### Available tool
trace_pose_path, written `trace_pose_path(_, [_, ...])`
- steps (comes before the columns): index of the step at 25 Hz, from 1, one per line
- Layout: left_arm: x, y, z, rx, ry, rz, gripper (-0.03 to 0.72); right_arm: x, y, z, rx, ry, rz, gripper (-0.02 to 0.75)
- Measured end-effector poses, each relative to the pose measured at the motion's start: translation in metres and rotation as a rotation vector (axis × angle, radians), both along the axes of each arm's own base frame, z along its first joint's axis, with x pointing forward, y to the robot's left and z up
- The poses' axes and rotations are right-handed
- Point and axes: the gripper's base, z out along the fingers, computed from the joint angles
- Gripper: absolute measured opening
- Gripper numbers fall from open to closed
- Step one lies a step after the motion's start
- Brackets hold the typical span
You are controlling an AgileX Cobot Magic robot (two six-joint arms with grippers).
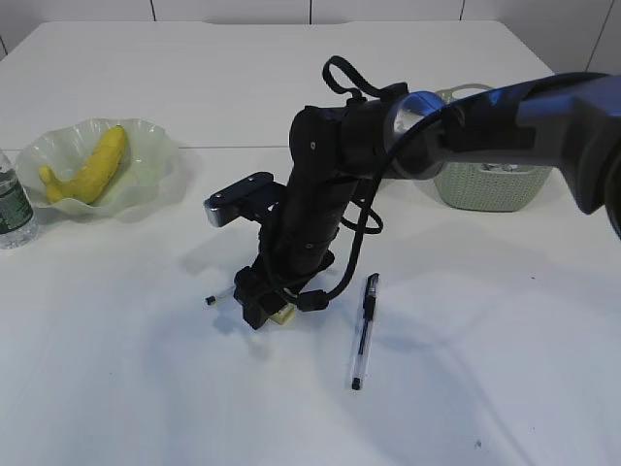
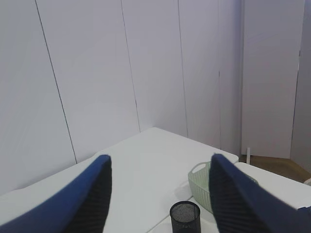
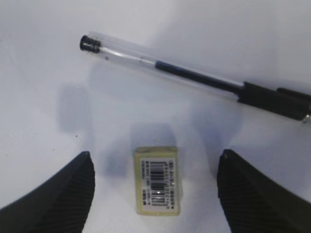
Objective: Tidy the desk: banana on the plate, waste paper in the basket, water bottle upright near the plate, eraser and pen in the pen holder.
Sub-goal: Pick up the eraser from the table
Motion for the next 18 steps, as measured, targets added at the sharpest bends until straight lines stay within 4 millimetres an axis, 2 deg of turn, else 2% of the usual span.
trace_pose_path(12, [0.0,0.0,0.0,0.0,0.0,0.0,0.443,0.0027,0.0011,0.0006,0.014,-0.029,-0.008,0.585])
trace_pose_path(18, [-0.0001,-0.0001,-0.0001,0.0,0.0,-0.002,0.443,0.0083,0.0071,0.0037,0.092,-0.076,-0.058,0.585])
